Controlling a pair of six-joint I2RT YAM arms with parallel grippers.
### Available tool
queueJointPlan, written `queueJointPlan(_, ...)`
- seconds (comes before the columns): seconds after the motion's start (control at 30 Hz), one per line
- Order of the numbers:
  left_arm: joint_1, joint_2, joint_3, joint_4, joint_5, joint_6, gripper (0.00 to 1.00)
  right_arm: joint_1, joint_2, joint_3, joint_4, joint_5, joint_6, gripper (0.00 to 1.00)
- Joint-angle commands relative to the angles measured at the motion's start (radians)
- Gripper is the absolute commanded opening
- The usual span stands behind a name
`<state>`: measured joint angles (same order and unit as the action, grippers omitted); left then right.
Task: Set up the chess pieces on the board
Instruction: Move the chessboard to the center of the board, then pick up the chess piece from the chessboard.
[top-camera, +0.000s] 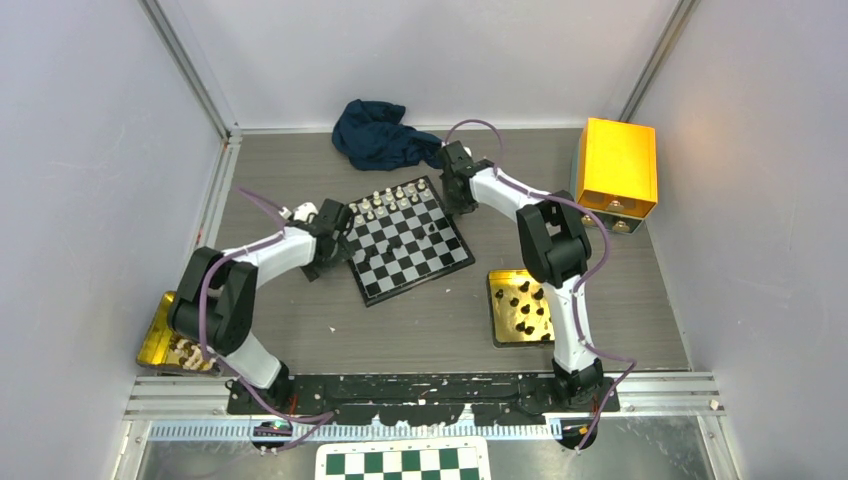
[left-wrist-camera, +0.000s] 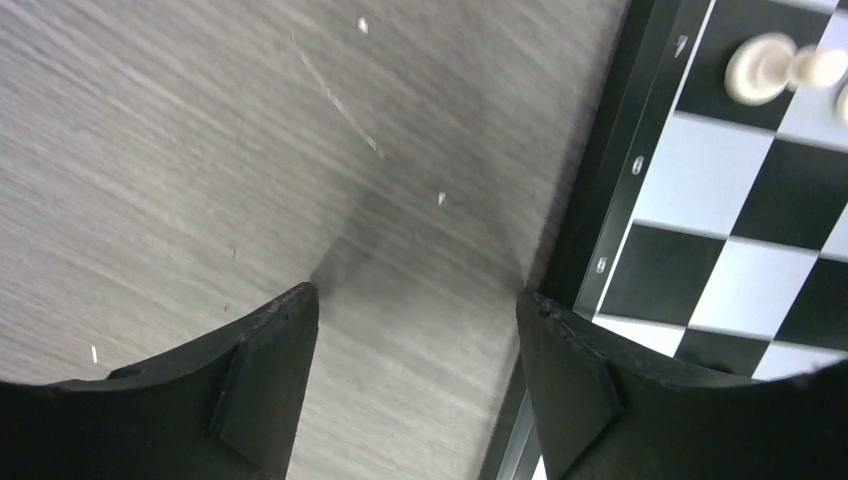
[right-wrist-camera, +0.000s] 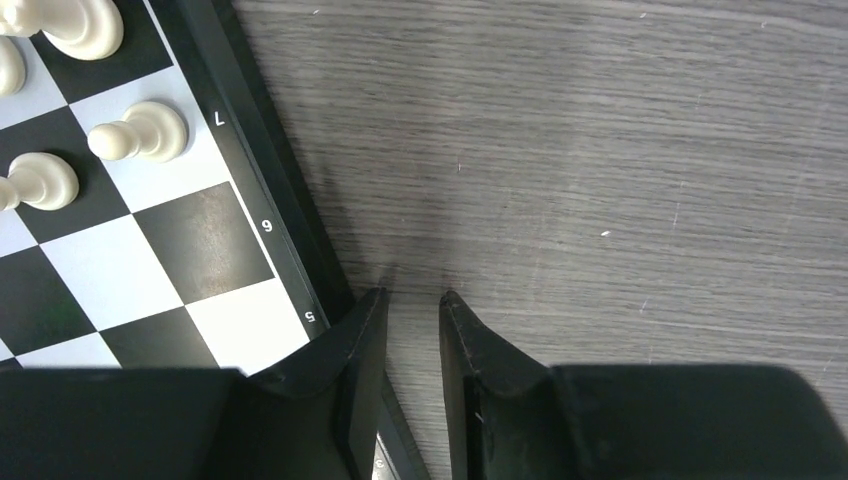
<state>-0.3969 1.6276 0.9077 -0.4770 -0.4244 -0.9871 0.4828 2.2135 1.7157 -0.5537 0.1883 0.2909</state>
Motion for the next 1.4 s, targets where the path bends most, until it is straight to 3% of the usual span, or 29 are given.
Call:
queueJointPlan(0.0,-0.013,-0.088,-0.022,-0.015,0.087,-0.008,0.75,-0.001,-0.095,-0.008,0.027,-0.059,0.017,0.33)
queueJointPlan(0.07,-0.013,-0.134,-0.02,-0.052,0.074,0.012,0.77,-0.006,-0.124,-0.011,0.019,-0.039,0.003,0.34)
queueJointPlan(0.3,-0.013,-0.302,0.042,-0.254,-0.033,0.059,0.92,-0.008,-0.269,-0.079,0.054,0.031,0.004,0.52)
queueJointPlan(0.37,-0.013,-0.375,0.019,-0.281,-0.046,0.063,0.98,-0.008,-0.318,-0.127,0.102,0.015,0.045,0.68)
queueJointPlan(0.43,-0.013,-0.496,-0.057,-0.236,-0.022,0.081,1.0,-0.009,-0.376,-0.21,0.183,-0.021,0.082,0.96)
queueJointPlan(0.47,-0.013,-0.575,-0.106,-0.2,-0.012,0.076,1.0,-0.013,-0.401,-0.269,0.226,-0.067,0.1,0.99)
queueJointPlan(0.6,-0.011,-0.9,-0.284,-0.096,0.012,0.053,1.0,-0.024,-0.468,-0.366,0.304,-0.148,0.134,1.0)
queueJointPlan(0.7,-0.011,-1.035,-0.31,-0.14,0.002,0.068,1.0,-0.023,-0.515,-0.421,0.329,-0.148,0.142,1.0)
queueJointPlan(0.93,-0.011,-0.943,-0.182,-0.28,0.001,0.156,1.0,-0.011,-0.565,-0.45,0.248,-0.134,0.126,0.96)
queueJointPlan(1.13,-0.011,-0.868,-0.129,-0.303,-0.003,0.161,0.95,0.042,-0.503,-0.397,0.184,-0.139,0.128,0.7)
queueJointPlan(1.37,-0.012,-0.842,-0.128,-0.292,-0.003,0.157,0.91,0.081,-0.393,-0.285,0.113,-0.112,0.132,0.52)
